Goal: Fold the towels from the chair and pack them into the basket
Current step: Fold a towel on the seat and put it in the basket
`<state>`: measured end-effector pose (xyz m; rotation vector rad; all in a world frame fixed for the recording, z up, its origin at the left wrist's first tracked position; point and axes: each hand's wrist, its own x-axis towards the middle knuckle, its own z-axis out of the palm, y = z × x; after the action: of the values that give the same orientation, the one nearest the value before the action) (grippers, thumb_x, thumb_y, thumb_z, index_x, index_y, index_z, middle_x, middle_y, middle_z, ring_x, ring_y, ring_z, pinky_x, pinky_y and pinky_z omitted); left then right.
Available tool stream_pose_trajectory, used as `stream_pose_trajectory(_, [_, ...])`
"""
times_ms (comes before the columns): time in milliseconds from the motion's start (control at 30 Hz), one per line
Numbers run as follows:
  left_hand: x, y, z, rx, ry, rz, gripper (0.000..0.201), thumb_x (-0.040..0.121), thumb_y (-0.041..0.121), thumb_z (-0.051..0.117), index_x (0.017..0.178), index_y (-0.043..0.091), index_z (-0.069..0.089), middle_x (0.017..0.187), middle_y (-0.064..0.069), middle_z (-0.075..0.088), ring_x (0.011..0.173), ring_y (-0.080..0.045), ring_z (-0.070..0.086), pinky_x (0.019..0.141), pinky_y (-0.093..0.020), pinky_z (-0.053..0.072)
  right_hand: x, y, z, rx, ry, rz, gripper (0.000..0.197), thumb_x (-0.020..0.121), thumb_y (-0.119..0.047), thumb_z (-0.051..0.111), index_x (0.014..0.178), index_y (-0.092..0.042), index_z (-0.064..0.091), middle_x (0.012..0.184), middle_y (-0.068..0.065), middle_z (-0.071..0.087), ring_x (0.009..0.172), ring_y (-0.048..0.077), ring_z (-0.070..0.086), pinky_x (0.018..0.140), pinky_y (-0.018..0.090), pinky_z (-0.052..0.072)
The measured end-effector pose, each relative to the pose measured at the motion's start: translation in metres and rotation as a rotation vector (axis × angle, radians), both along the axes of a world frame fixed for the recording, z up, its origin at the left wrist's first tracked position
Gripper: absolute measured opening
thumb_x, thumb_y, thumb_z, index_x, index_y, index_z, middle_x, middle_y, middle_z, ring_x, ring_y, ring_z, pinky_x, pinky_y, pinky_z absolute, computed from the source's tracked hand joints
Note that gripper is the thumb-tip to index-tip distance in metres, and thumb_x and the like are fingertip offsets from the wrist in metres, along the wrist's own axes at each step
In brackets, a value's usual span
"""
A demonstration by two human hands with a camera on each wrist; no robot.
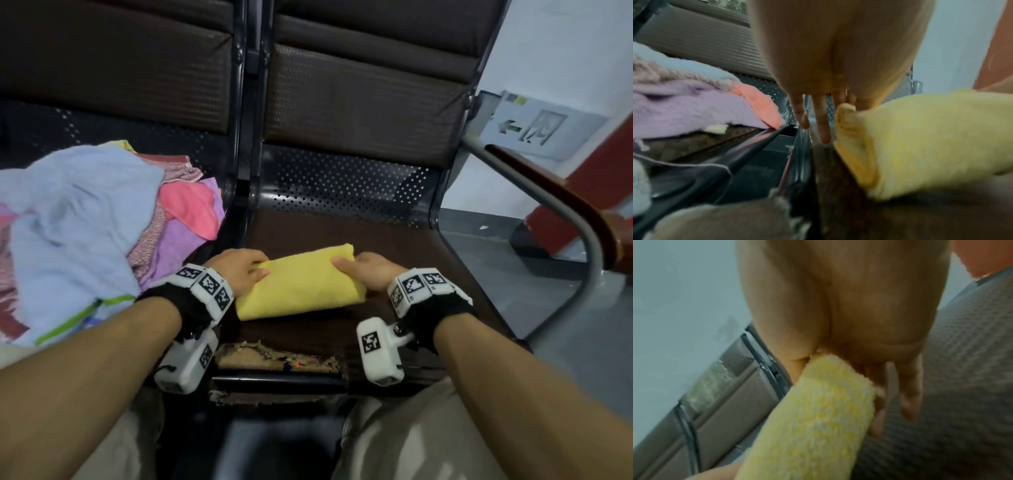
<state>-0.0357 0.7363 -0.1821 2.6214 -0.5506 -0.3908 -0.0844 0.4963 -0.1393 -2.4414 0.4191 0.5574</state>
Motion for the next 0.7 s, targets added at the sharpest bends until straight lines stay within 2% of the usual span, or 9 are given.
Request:
stream_pose_trajectory(67, [-0.004,-0.001,0.02,-0.197,0.037,0.045,0.05,0.088,0.012,0.059,0.136,0.019,0.046,0.136,-0.003,0.053,0.124,-0.018,0.05,0.103,-0.029,0.038,-0.006,0.005,0.025,0.052,-0.21,0.046,0.039,0.089,-0.053,0.055,0.102,-0.017,0.05,0.095,-0.003,0.056,0.087,0.013,0.056,0.066,0.027,0.04])
stream_pose_trajectory(133, [-0.014,-0.005,0.05,-0.444,0.13,0.032,0.075,0.08,0.003,0.066,0.144,0.019,0.032,0.147,-0.001,0.039,0.134,-0.014,0.037,0.107,-0.026,0.03,-0.016,0.013,0.055,0.069,-0.423,0.109,0.032,0.083,-0.044,0.067,0.092,-0.022,0.045,0.078,-0.008,0.049,0.07,0.007,0.046,0.057,0.024,0.033])
stream_pose_trajectory(233, [-0.037,-0.01,0.099,-0.588,0.084,-0.127,0.105,0.069,0.021,0.081,0.149,0.032,0.013,0.154,0.01,0.023,0.139,-0.002,0.022,0.108,-0.02,0.02,-0.041,0.024,0.106,-0.029,-0.634,0.277,0.034,0.076,-0.036,0.076,0.091,-0.024,0.048,0.074,-0.01,0.054,0.065,0.004,0.048,0.057,0.02,0.035])
stream_pose_trajectory(333, [-0.066,-0.021,0.143,-0.548,-0.006,-0.288,0.12,0.06,0.035,0.085,0.147,0.043,0.003,0.152,0.013,0.024,0.138,-0.001,0.026,0.109,-0.024,0.026,-0.077,0.025,0.152,0.005,-0.769,0.341,0.034,0.074,-0.029,0.079,0.09,-0.022,0.05,0.066,-0.011,0.057,0.058,0.0,0.049,0.056,0.018,0.037])
stream_pose_trajectory(400, [-0.085,-0.033,0.166,-0.54,0.014,-0.317,0.114,0.059,0.035,0.086,0.146,0.04,0.013,0.143,0.012,0.04,0.127,-0.004,0.043,0.103,-0.029,0.039,-0.104,0.016,0.174,0.082,-0.84,0.318,0.035,0.072,-0.024,0.08,0.092,-0.019,0.052,0.066,-0.006,0.061,0.059,0.004,0.053,0.056,0.019,0.041])
stream_pose_trajectory(467, [-0.104,-0.047,0.182,-0.495,0.013,-0.35,0.09,0.061,0.037,0.085,0.137,0.034,0.036,0.123,0.015,0.056,0.111,-0.002,0.055,0.092,-0.029,0.05,-0.132,-0.001,0.188,0.137,-0.885,0.261,0.036,0.071,-0.02,0.082,0.093,-0.018,0.053,0.068,-0.004,0.066,0.062,0.004,0.058,0.059,0.019,0.045])
stream_pose_trajectory(533, [-0.121,-0.063,0.194,-0.395,0.007,-0.394,0.064,0.066,0.041,0.081,0.122,0.033,0.05,0.11,0.016,0.062,0.099,0.001,0.06,0.081,-0.024,0.052,-0.161,-0.025,0.193,0.207,-0.911,0.18,0.035,0.071,-0.015,0.081,0.094,-0.017,0.055,0.066,-0.006,0.067,0.066,0.006,0.062,0.062,0.026,0.049])
stream_pose_trajectory(600, [-0.136,-0.082,0.2,-0.303,0.011,-0.429,0.046,0.072,0.042,0.076,0.113,0.031,0.056,0.104,0.014,0.064,0.095,-0.002,0.062,0.077,-0.023,0.053,-0.19,-0.054,0.189,0.299,-0.934,0.073,0.034,0.072,-0.012,0.08,0.096,-0.015,0.057,0.067,-0.007,0.069,0.069,0.009,0.065,0.064,0.032,0.052])
stream_pose_trajectory(700, [-0.16,-0.122,0.203,-0.164,-0.057,-0.514,0.027,0.082,0.036,0.066,0.105,0.022,0.06,0.099,0.005,0.065,0.09,-0.011,0.062,0.075,-0.027,0.051,-0.237,-0.101,0.17,0.363,-0.98,-0.142,0.031,0.073,-0.017,0.08,0.096,-0.019,0.06,0.071,-0.006,0.072,0.07,0.007,0.067,0.064,0.03,0.05])
